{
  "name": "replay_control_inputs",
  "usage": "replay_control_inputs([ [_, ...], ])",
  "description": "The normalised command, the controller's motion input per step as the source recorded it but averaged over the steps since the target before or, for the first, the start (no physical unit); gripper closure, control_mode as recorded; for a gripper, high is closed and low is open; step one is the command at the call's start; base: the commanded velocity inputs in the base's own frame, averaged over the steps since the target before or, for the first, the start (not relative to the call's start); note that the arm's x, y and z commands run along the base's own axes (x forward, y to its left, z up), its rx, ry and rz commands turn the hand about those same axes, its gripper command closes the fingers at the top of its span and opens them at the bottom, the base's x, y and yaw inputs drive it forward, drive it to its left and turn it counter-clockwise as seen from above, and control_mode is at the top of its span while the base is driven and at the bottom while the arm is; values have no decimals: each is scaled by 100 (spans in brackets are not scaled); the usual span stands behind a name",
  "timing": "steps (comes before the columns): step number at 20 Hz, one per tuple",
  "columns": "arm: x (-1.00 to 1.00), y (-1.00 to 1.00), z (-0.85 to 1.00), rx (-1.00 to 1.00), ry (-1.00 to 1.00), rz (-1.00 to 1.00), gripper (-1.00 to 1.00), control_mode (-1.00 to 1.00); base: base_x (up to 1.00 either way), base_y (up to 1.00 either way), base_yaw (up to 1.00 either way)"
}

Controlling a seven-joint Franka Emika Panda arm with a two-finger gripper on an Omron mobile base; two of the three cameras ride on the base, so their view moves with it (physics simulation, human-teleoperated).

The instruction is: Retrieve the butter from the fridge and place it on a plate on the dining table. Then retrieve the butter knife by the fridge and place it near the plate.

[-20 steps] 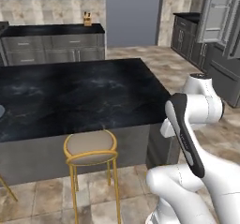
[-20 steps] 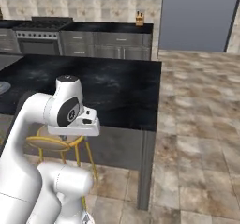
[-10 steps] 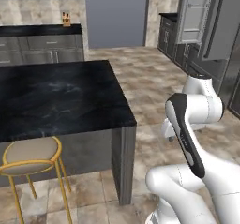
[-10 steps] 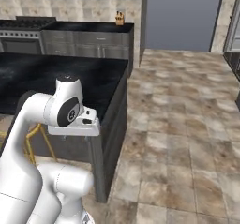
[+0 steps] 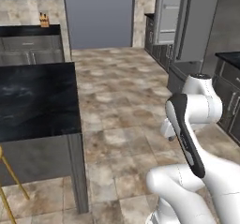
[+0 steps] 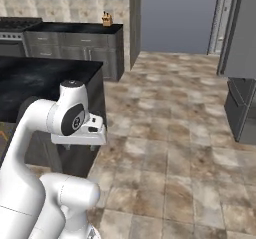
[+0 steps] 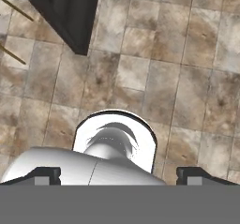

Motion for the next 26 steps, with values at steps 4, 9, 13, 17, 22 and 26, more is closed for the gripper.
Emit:
replay_control_inputs([
  [4,0,0,0,0,0,0,-100,100,1,-100,0],
  [9,0,0,0,0,0,0,-100,100,21,-90,0],
  [13,0,0,0,0,0,0,-100,100,59,-56,0],
  [17,0,0,0,0,0,0,-100,100,86,-37,0],
  [22,0,0,0,0,0,0,-100,100,79,-28,-6],
  [26,0,0,0,0,0,0,-100,100,87,-6,-11],
])
